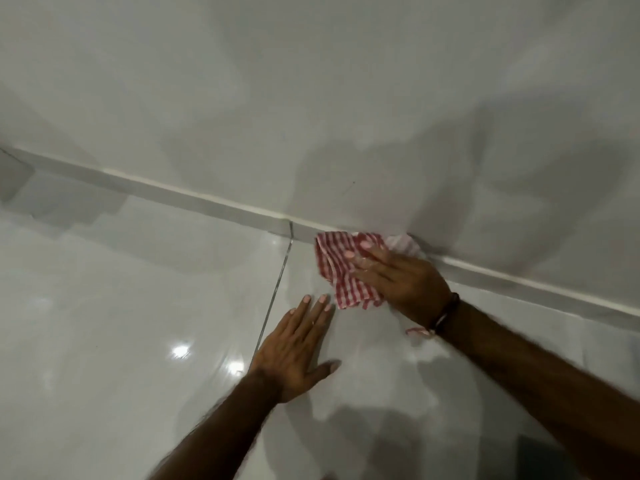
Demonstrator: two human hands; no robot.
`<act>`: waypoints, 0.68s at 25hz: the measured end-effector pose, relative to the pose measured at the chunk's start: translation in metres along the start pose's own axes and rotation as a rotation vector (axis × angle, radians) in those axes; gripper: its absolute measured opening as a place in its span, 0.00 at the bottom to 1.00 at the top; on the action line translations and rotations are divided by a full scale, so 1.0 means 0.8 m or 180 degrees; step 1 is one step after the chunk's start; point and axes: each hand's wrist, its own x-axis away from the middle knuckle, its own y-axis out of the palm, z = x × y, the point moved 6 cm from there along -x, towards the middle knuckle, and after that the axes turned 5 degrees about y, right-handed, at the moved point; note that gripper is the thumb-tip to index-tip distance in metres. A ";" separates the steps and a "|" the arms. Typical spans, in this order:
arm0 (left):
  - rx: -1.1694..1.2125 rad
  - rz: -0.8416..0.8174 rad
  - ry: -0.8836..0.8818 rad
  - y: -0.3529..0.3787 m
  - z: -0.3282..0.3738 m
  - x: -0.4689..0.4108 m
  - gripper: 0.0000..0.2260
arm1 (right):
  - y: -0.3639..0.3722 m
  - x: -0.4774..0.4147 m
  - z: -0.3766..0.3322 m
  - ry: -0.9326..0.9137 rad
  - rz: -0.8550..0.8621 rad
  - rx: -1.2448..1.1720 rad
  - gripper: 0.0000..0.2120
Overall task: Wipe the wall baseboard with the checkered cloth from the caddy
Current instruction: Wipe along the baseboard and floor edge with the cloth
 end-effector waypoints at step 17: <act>0.0123 0.0187 -0.0165 0.041 -0.024 -0.006 0.45 | 0.054 0.140 0.053 0.0785 -0.1097 0.0972 0.24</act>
